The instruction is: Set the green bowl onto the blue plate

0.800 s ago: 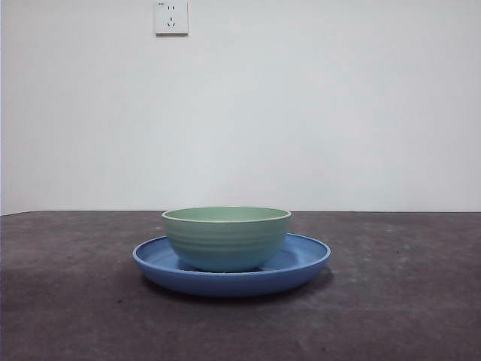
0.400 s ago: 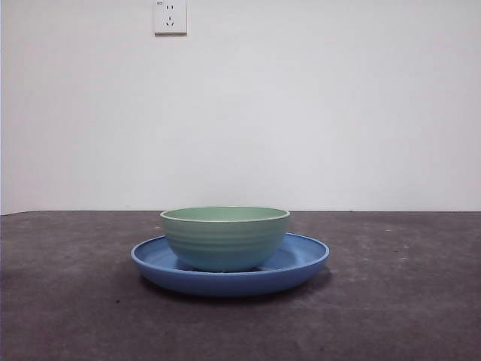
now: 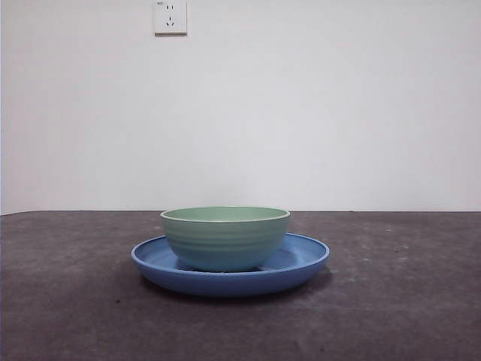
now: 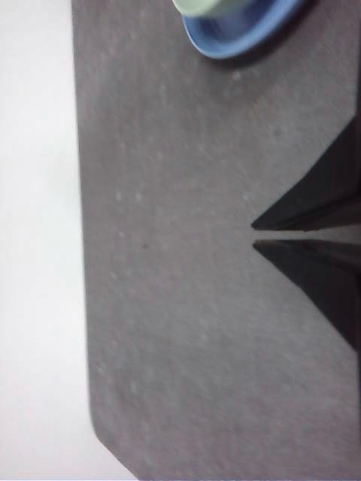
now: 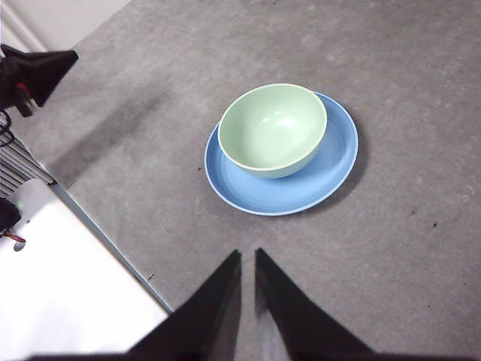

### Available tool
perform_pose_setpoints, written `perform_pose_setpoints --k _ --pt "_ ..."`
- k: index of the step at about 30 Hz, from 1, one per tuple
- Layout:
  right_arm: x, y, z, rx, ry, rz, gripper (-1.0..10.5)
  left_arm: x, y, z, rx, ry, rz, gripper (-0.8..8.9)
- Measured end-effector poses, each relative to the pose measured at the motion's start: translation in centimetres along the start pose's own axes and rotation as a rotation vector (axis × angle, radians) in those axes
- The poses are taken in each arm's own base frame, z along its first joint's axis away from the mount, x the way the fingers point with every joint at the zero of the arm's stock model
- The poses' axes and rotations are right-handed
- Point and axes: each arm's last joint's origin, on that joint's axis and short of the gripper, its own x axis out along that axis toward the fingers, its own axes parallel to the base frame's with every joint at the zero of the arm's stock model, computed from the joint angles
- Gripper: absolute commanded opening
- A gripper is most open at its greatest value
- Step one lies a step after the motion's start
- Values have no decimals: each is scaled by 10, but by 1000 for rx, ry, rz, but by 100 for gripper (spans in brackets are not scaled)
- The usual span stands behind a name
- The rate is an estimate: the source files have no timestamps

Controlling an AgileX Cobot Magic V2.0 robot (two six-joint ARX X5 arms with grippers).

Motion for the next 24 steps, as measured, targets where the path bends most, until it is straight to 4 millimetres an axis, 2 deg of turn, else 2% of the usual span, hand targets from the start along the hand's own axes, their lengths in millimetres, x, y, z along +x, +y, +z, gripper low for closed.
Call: perform_pose_setpoints --k 8,16,24 --pt "0 0 0 0 0 0 29 7 3 -23 -9 14 36 19" --pt "0 0 0 0 0 0 29 8 4 -24 -44 -11 124 19" --pt "0 0 0 0 0 0 29 7 1 -23 -49 -21 93 19"
